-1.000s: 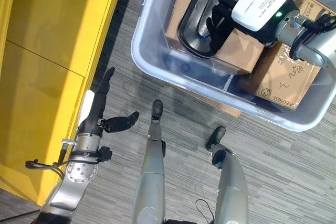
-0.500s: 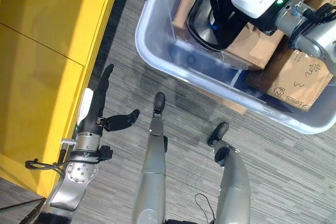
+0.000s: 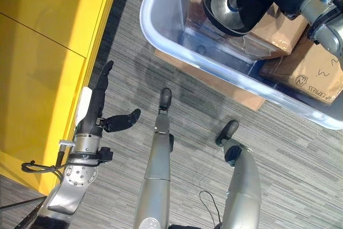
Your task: Move parts from the plastic box to the shelf.
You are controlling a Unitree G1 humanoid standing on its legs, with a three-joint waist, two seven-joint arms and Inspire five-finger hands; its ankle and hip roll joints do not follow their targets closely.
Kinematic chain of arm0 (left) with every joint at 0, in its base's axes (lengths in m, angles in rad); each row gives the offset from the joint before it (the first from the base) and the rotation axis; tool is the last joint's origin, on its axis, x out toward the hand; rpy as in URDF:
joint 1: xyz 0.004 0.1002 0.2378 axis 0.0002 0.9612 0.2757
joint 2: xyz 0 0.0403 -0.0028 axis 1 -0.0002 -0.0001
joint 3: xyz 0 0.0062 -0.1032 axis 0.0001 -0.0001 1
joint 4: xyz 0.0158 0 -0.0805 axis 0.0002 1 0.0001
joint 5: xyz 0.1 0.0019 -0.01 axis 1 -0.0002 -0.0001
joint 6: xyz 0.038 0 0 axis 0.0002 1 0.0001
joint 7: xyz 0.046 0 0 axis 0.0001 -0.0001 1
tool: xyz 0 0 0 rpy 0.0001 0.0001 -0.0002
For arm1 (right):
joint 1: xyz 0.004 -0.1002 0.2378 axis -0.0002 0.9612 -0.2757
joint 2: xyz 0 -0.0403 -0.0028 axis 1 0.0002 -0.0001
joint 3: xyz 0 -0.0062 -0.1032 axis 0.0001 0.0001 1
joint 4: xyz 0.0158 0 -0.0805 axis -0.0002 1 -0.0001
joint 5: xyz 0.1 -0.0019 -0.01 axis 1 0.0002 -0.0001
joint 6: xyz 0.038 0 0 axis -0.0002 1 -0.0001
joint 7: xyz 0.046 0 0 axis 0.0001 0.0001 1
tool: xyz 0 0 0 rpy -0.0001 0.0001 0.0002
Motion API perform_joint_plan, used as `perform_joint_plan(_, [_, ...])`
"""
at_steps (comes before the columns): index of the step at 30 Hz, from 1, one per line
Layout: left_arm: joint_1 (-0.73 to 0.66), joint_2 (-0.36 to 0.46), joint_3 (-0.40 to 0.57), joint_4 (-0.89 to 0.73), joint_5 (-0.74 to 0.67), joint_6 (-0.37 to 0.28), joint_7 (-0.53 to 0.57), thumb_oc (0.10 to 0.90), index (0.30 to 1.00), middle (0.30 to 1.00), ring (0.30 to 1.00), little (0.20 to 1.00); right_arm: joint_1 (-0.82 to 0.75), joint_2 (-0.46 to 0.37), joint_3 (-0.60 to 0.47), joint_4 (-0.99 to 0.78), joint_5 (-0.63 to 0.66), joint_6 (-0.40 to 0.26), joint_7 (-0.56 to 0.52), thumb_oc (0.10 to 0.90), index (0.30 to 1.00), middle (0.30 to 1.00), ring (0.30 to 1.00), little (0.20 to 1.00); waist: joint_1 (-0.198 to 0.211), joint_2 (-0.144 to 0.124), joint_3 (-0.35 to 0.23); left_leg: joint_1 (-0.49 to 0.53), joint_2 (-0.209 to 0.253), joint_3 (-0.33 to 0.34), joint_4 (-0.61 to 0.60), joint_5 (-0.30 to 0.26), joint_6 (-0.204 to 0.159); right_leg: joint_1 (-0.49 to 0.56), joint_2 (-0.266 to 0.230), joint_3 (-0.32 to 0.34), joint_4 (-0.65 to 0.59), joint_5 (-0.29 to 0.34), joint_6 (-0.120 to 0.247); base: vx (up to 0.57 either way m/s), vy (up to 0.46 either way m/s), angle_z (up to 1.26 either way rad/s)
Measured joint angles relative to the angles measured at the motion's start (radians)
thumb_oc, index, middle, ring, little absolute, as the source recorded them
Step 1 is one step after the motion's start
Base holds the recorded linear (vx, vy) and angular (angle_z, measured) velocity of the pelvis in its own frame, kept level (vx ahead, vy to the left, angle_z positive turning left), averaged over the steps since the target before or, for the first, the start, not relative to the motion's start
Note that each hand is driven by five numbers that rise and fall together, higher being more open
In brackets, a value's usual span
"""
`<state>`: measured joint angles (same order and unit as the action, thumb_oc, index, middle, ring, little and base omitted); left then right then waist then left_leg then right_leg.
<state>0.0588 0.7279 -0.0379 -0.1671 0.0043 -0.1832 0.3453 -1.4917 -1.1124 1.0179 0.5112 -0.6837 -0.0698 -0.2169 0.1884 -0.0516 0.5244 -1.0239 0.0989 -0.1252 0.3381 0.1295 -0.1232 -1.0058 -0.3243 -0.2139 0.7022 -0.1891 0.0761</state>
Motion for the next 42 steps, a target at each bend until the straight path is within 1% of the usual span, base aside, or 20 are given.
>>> perform_joint_plan(8, [-0.005,0.000,0.000,-0.001,-0.001,0.000,0.000,0.900,1.000,1.000,1.000,1.000,0.008,0.012,-0.012,-0.004,0.020,0.000,-0.053,0.400,0.300,0.300,0.300,0.300,0.011,0.006,-0.003,0.005,0.000,0.003,0.006,0.005,-0.007,0.005,0.001,0.002,0.000,0.003,-0.001,-0.02,0.000,0.00])
perform_joint_plan(10, [-0.006,0.000,-0.001,0.000,-0.001,0.000,0.000,0.900,1.000,1.000,1.000,1.000,0.018,0.019,-0.012,0.004,0.019,0.003,-0.057,0.400,0.300,0.300,0.300,0.300,0.013,0.006,-0.003,0.017,-0.001,0.004,0.006,0.005,-0.007,0.018,0.003,0.001,-0.003,0.008,0.008,-0.05,-0.020,0.00])
perform_joint_plan(18, [-0.049,0.004,-0.031,-0.003,-0.003,0.002,-0.009,0.900,1.000,1.000,1.000,1.000,0.123,0.035,0.015,-0.022,0.022,-0.016,0.000,0.400,0.300,0.300,0.300,0.300,0.033,0.007,-0.002,0.179,0.003,0.000,-0.026,0.004,-0.005,0.198,0.014,-0.020,-0.056,0.020,0.016,-0.05,-0.019,0.01])
perform_joint_plan(19, [-0.053,0.004,-0.038,0.000,-0.004,0.002,-0.010,0.900,1.000,1.000,1.000,1.000,0.139,0.033,0.015,-0.044,0.037,-0.024,0.001,0.400,0.300,0.300,0.300,0.300,0.032,0.007,-0.002,0.206,0.004,0.000,-0.030,0.002,-0.010,0.226,0.016,-0.021,-0.066,0.023,0.017,-0.08,0.006,-0.03])
perform_joint_plan(21, [-0.048,0.004,-0.044,-0.001,-0.019,0.002,-0.018,0.900,1.000,1.000,1.000,1.000,0.170,0.031,0.010,-0.069,0.049,-0.037,0.003,0.400,0.300,0.300,0.300,0.300,0.032,0.006,-0.002,0.243,0.008,0.002,-0.035,-0.004,-0.004,0.270,0.019,-0.025,-0.084,0.024,0.022,0.01,-0.048,-0.06])
perform_joint_plan(22, [-0.047,0.004,-0.042,-0.001,-0.032,0.002,-0.033,0.900,1.000,1.000,1.000,1.000,0.197,0.023,-0.002,-0.097,0.066,-0.040,0.005,0.400,0.300,0.300,0.300,0.300,0.033,0.005,-0.001,0.268,0.014,0.005,-0.041,-0.014,0.001,0.298,0.028,-0.025,-0.101,0.023,0.016,0.03,-0.057,-0.11])
perform_joint_plan(23, [-0.047,0.004,-0.042,0.012,-0.032,0.004,-0.045,0.900,1.000,1.000,1.000,1.000,0.230,0.018,-0.017,-0.127,0.078,-0.045,0.012,0.400,0.300,0.300,0.300,0.300,0.036,0.005,-0.001,0.296,0.021,0.007,-0.044,-0.009,-0.006,0.334,0.037,-0.027,-0.122,0.035,0.026,0.04,-0.044,-0.11])
perform_joint_plan(25, [-0.046,0.004,-0.041,0.020,-0.033,0.008,-0.051,0.900,1.000,1.000,1.000,1.000,0.259,0.013,-0.024,-0.152,0.095,-0.054,0.016,0.400,0.300,0.300,0.300,0.300,0.032,0.003,0.000,0.332,0.023,0.007,-0.052,-0.010,-0.004,0.375,0.040,-0.035,-0.142,0.042,0.026,0.03,-0.020,-0.04])
perform_joint_plan(26, [-0.043,0.004,-0.041,0.024,-0.037,0.013,-0.065,0.900,1.000,1.000,1.000,1.000,0.307,-0.012,-0.032,-0.204,0.104,-0.073,0.035,0.400,0.300,0.300,0.300,0.300,0.032,0.001,0.000,0.400,0.026,0.008,-0.080,-0.011,-0.002,0.448,0.045,-0.043,-0.180,0.048,0.031,0.05,-0.032,0.02])
perform_joint_plan(28, [-0.047,0.004,-0.029,0.014,-0.037,0.012,-0.076,0.900,1.000,1.000,1.000,1.000,0.336,-0.044,-0.053,-0.258,0.123,-0.080,0.046,0.400,0.300,0.300,0.300,0.300,0.023,-0.003,0.000,0.461,0.033,0.012,-0.109,-0.020,0.003,0.516,0.050,-0.049,-0.219,0.051,0.034,0.06,-0.036,-0.01])
perform_joint_plan(29, [-0.041,0.006,-0.028,0.015,-0.037,0.011,-0.077,0.900,1.000,1.000,1.000,1.000,0.374,-0.059,-0.095,-0.295,0.132,-0.087,0.053,0.400,0.300,0.300,0.300,0.300,0.029,-0.008,-0.003,0.487,0.032,0.012,-0.117,-0.016,-0.001,0.546,0.058,-0.050,-0.241,0.062,0.040,0.06,-0.038,-0.06])
perform_joint_plan(30, [-0.044,0.009,-0.025,0.014,-0.038,0.011,-0.075,0.900,1.000,1.000,1.000,1.000,0.387,-0.064,-0.115,-0.308,0.146,-0.091,0.045,0.400,0.300,0.300,0.300,0.300,0.027,-0.014,-0.008,0.501,0.037,0.011,-0.119,-0.017,0.000,0.565,0.058,-0.052,-0.255,0.064,0.040,0.08,-0.056,-0.01])
perform_joint_plan(31, [-0.054,0.008,-0.019,0.012,-0.038,0.011,-0.081,0.900,1.000,1.000,1.000,1.000,0.391,-0.077,-0.140,-0.326,0.158,-0.100,0.048,0.400,0.300,0.300,0.300,0.300,0.012,-0.017,-0.007,0.519,0.041,0.012,-0.124,-0.023,0.003,0.594,0.061,-0.060,-0.273,0.066,0.041,0.08,-0.061,0.03])
perform_joint_plan(32, [-0.051,0.009,-0.011,0.012,-0.038,0.012,-0.090,0.900,1.000,1.000,1.000,1.000,0.396,-0.087,-0.154,-0.347,0.160,-0.101,0.055,0.400,0.300,0.300,0.300,0.300,0.014,-0.018,-0.007,0.532,0.043,0.010,-0.127,-0.019,-0.001,0.617,0.067,-0.069,-0.286,0.076,0.044,0.07,-0.041,0.02])
perform_joint_plan(33, [-0.048,0.011,-0.001,0.012,-0.038,0.012,-0.097,0.900,1.000,1.000,1.000,1.000,0.414,-0.097,-0.195,-0.366,0.177,-0.110,0.061,0.400,0.300,0.300,0.300,0.300,0.009,-0.026,-0.012,0.561,0.046,0.012,-0.138,-0.021,0.001,0.651,0.073,-0.071,-0.314,0.084,0.044,0.05,-0.033,0.00])
perform_joint_plan(34, [-0.052,0.008,0.005,0.011,-0.038,0.013,-0.100,0.900,1.000,1.000,1.000,1.000,0.443,-0.108,-0.243,-0.389,0.189,-0.114,0.066,0.400,0.300,0.300,0.300,0.300,0.009,-0.026,-0.012,0.578,0.051,0.012,-0.148,-0.021,0.001,0.675,0.077,-0.076,-0.334,0.089,0.046,0.04,-0.016,-0.03])
perform_joint_plan(35, [-0.046,0.010,0.008,0.010,-0.038,0.013,-0.100,0.900,1.000,1.000,1.000,1.000,0.453,-0.111,-0.259,-0.398,0.199,-0.116,0.066,0.400,0.300,0.300,0.300,0.300,0.012,-0.030,-0.016,0.585,0.051,0.012,-0.153,-0.021,0.001,0.681,0.078,-0.077,-0.341,0.091,0.047,0.03,-0.020,-0.04])
perform_joint_plan(37, [-0.044,0.010,0.030,0.010,-0.038,0.016,-0.118,0.900,1.000,1.000,1.000,1.000,0.503,-0.121,-0.347,-0.428,0.243,-0.121,0.079,0.400,0.300,0.300,0.300,0.300,0.008,-0.035,-0.019,0.636,0.055,0.021,-0.176,-0.021,0.001,0.741,0.086,-0.082,-0.391,0.107,0.051,0.04,-0.034,-0.05])
perform_joint_plan(39, [-0.028,0.010,0.045,0.009,-0.038,0.017,-0.120,0.900,1.000,1.000,1.000,1.000,0.552,-0.141,-0.397,-0.456,0.286,-0.126,0.085,0.400,0.300,0.300,0.300,0.300,0.007,-0.048,-0.063,0.647,0.056,0.027,-0.191,-0.026,0.005,0.757,0.089,-0.084,-0.419,0.111,0.056,0.05,-0.034,-0.02])
perform_joint_plan(42, [-0.029,0.009,0.053,0.009,-0.037,0.018,-0.123,0.900,1.000,1.000,1.000,1.000,0.581,-0.155,-0.431,-0.466,0.321,-0.144,0.104,0.400,0.300,0.300,0.300,0.300,0.004,-0.059,-0.078,0.679,0.058,0.034,-0.209,-0.025,0.004,0.793,0.099,-0.086,-0.456,0.123,0.059,0.06,-0.033,-0.03])
